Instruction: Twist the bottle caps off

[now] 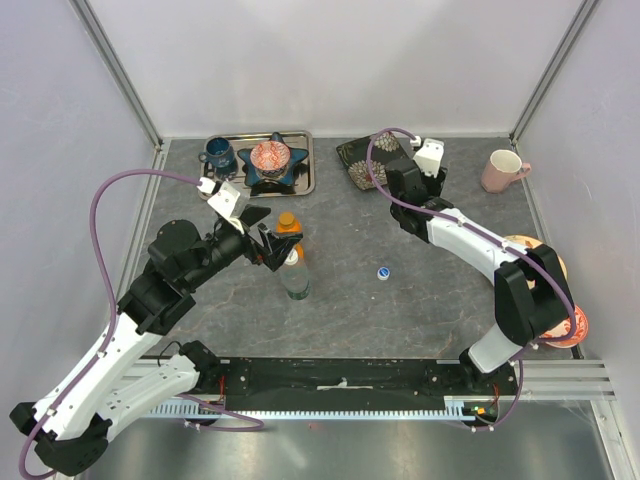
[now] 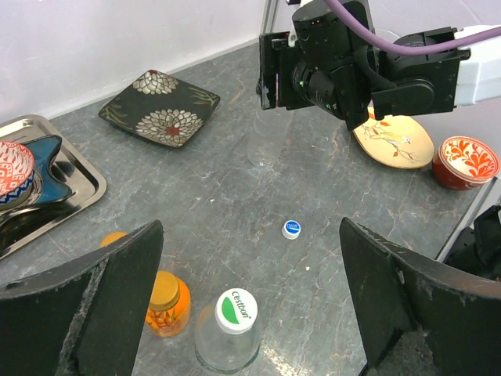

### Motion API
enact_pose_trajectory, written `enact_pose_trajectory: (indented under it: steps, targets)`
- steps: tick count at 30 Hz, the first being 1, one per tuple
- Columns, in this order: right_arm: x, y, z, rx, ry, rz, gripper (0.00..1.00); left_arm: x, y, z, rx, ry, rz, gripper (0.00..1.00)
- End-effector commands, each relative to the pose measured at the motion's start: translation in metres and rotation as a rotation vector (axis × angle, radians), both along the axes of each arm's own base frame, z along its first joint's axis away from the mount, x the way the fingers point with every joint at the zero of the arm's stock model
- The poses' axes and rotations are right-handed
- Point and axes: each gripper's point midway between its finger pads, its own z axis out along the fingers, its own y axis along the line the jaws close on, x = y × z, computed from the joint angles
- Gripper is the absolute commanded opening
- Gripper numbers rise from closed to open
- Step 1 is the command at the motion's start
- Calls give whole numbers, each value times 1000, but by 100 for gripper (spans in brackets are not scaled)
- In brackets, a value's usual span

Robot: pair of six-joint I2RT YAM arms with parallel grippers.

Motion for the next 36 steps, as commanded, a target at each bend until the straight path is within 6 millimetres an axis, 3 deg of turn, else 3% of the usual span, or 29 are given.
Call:
enact_pose_trajectory:
  steps: [1,9,25,30,36]
  targets:
    - [-1,0,24,40,-36,5,67,-1,-2,11,-37,-23,-7,100]
    - [-1,0,35,58,-46,15,73,-1,-2,11,-37,-18,-9,100]
    - [0,8,37,100,-30,61,80,-1,-4,10,-36,-14,-18,100]
    - [-9,16,65,162,-79,108,83,-1,-4,11,-32,-17,-17,100]
    - [-35,22,130,222,-178,179,84,3,-2,14,-27,-26,3,100]
